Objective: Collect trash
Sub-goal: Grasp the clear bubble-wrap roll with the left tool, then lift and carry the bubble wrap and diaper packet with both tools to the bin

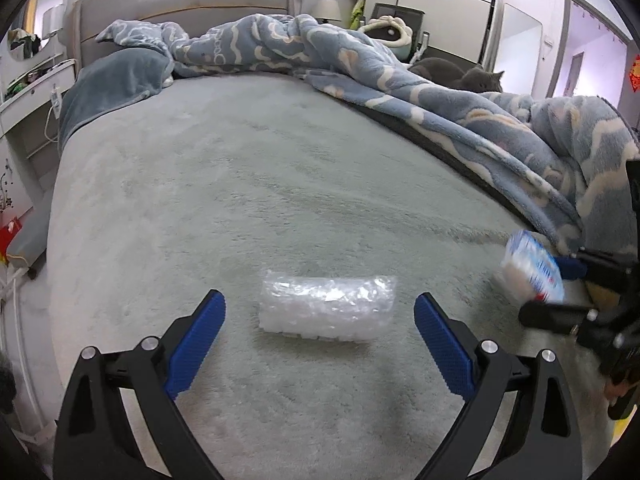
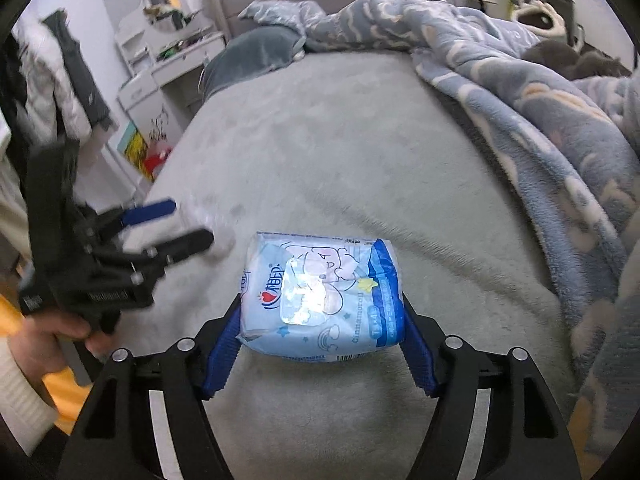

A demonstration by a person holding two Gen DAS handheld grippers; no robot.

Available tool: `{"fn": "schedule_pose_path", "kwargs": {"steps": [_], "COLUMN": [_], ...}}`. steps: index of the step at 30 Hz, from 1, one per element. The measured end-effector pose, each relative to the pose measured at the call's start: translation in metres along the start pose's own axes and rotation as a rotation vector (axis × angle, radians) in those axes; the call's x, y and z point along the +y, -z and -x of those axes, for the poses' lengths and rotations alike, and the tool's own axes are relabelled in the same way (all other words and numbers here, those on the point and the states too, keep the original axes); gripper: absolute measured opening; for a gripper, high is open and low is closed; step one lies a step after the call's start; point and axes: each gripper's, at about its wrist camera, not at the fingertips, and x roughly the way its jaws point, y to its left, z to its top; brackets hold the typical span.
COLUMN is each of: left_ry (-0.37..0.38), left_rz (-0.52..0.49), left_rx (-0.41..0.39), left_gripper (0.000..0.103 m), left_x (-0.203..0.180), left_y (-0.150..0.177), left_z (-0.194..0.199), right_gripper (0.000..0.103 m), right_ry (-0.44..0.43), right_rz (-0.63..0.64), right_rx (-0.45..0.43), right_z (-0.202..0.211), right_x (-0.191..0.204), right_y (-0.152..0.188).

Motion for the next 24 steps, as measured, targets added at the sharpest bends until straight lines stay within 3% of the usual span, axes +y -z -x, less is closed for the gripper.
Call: {"fn": "schedule_pose_path", "kwargs": {"steps": [3, 7, 13, 24], "left_ry": [0.016, -0.016, -0.011, 0.018], "left_rz": [0.013, -0.002, 0.020, -0.038], "left_rx": [0.001, 0.029, 0.050, 0.039], "left_gripper": [0.095, 0.078, 0.070, 0.066], "left_x": [-0.001, -0.005, -0.003, -0.023], "left_y": [0.000, 0.001, 0.003, 0.004], "left_z": [-0.003, -0.009, -0.013, 0.008], "right_gripper": [0.072, 0.072, 0.072, 0.072], "right_ry": [-0.031, -0.043, -0.082, -0.099], "right_rz": [-0.033, -0.045, -0.066, -0.044], "right_rx": [-0.013, -0.010, -0.022, -0.039], "right_z": [0.004, 0.004, 0.012, 0.027], "right_x": [-0.004, -0.006, -0.004, 0.012], "right_y": [-0.002, -0.003, -0.004, -0.010]}}
